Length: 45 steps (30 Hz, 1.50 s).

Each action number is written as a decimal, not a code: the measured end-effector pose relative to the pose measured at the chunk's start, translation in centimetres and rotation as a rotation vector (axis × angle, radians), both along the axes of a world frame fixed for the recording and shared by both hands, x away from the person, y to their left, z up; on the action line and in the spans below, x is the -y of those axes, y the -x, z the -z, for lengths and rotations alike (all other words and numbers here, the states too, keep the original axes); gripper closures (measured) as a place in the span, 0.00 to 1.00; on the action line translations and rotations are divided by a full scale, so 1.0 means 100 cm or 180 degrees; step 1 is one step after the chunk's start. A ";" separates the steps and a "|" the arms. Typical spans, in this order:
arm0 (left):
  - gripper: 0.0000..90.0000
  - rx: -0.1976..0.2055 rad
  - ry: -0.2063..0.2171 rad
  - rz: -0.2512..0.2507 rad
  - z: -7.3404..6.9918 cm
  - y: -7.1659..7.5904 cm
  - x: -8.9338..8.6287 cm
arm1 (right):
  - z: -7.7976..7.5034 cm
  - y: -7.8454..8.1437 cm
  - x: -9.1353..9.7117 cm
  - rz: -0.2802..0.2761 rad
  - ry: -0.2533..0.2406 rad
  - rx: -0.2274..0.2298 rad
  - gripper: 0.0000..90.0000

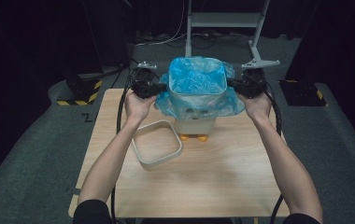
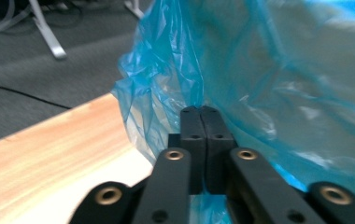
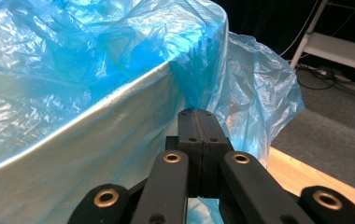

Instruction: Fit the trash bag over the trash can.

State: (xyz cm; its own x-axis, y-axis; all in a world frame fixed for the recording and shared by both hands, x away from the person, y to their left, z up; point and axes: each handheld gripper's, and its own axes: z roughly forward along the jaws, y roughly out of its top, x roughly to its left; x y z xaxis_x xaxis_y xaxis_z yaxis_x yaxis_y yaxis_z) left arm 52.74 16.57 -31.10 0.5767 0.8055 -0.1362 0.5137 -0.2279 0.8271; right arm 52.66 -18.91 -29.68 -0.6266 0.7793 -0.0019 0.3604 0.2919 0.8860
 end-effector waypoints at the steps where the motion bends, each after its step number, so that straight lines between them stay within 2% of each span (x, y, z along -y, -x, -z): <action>1: 0.86 0.0013 0.0046 -0.0008 -0.002 0.003 -0.001 | -0.001 0.001 0.001 0.0010 -0.0020 0.0009 0.94; 4: 0.69 0.0071 0.0135 -0.0030 -0.007 0.012 -0.005 | -0.007 0.008 0.004 0.0048 -0.0022 0.0089 0.87; 7: 0.62 0.0168 0.0163 -0.0043 -0.011 0.023 -0.007 | -0.016 0.017 0.006 0.0074 -0.0014 0.0202 0.83; 11: 0.57 0.0199 0.0106 -0.0046 -0.012 0.028 -0.009 | -0.026 0.024 0.009 0.0071 -0.0065 0.0262 0.81; 13: 0.56 0.0177 0.0120 -0.0059 -0.009 0.027 -0.009 | -0.033 0.025 0.008 0.0043 -0.0097 0.0284 0.81; 18: 0.54 0.0129 0.0088 -0.0026 -0.004 0.028 -0.004 | -0.046 0.030 -0.007 -0.0125 -0.0153 0.0377 0.81; 23: 0.52 0.0154 0.0066 -0.0039 -0.002 0.030 -0.001 | -0.049 0.021 -0.029 -0.0236 -0.0077 0.0328 0.81; 27: 0.51 0.0148 0.0068 -0.0041 0.000 0.032 -0.004 | -0.047 0.016 -0.043 -0.0339 0.0046 0.0276 0.80; 31: 0.50 0.0166 0.0116 -0.0082 0.000 0.035 -0.009 | -0.044 0.024 -0.056 -0.0557 0.0136 0.0220 0.81; 36: 0.48 0.0256 0.0142 -0.0071 -0.004 0.040 -0.006 | -0.043 0.040 -0.070 -0.0755 0.0225 0.0269 0.81; 42: 0.47 0.0241 0.0157 -0.0054 -0.004 0.041 -0.004 | -0.039 0.049 -0.073 -0.0851 0.0205 0.0202 0.81; 45: 0.47 0.0248 0.0191 -0.0050 -0.005 0.042 -0.006 | -0.039 0.053 -0.072 -0.0933 0.0095 0.0198 0.81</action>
State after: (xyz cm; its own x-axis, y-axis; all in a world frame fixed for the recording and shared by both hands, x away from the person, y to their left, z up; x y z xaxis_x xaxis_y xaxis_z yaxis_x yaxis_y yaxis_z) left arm 48.51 17.17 -30.56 0.5747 0.8064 -0.1398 0.4505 -0.1691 0.8766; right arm 47.37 -11.76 -25.82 -0.8229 0.5642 -0.0675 0.2022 0.4018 0.8931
